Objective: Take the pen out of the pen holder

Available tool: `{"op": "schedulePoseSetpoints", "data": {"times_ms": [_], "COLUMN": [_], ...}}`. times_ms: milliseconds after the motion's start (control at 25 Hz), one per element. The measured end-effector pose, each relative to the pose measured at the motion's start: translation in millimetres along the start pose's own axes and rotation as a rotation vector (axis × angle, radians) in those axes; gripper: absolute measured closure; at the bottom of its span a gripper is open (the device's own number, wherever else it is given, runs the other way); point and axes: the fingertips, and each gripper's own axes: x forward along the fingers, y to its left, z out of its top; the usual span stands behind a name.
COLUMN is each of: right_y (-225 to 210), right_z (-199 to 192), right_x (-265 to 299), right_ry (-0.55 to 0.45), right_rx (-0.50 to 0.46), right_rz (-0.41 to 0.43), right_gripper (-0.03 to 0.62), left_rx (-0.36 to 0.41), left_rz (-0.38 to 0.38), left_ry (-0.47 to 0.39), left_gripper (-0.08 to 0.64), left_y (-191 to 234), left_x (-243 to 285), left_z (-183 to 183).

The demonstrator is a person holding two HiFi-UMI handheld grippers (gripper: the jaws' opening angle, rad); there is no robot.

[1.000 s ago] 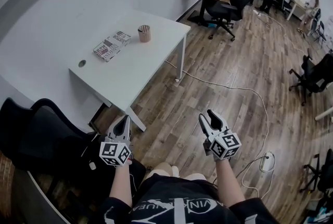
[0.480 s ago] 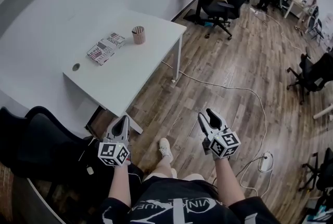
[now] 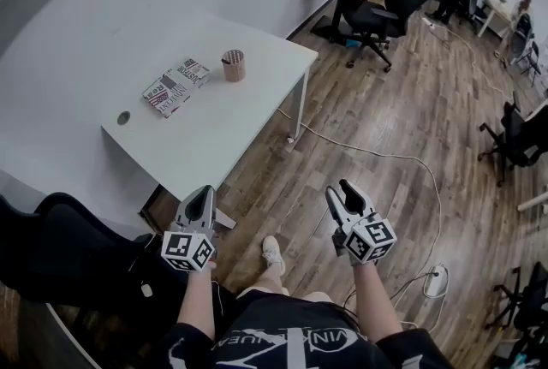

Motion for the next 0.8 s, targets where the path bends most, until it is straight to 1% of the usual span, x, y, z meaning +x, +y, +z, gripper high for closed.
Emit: {"op": "schedulePoseSetpoints", "data": {"times_ms": [240, 520, 800], "right_y": [-14.1, -24.5, -35.2], "right_z": [5.3, 12.7, 19.1], "right_x": [39.0, 85.7, 127.2], "right_ry": [0.019, 0.029, 0.039], "right_rx": [0.003, 0.006, 0.011], "right_rz": [0.019, 0.037, 0.046], "right_gripper": [0.434, 0.434, 0.434], "left_rx": [-0.003, -0.008, -0.009], "left_rz": [-0.003, 0.015, 0.011], "left_ry": [0.011, 0.019, 0.03], "left_gripper": [0.545, 0.545, 0.545], "left_y": [11.9, 40.2, 60.9], "left_x": [37.0, 71.9, 106.8], "left_z": [5.5, 10.3, 13.9]}}
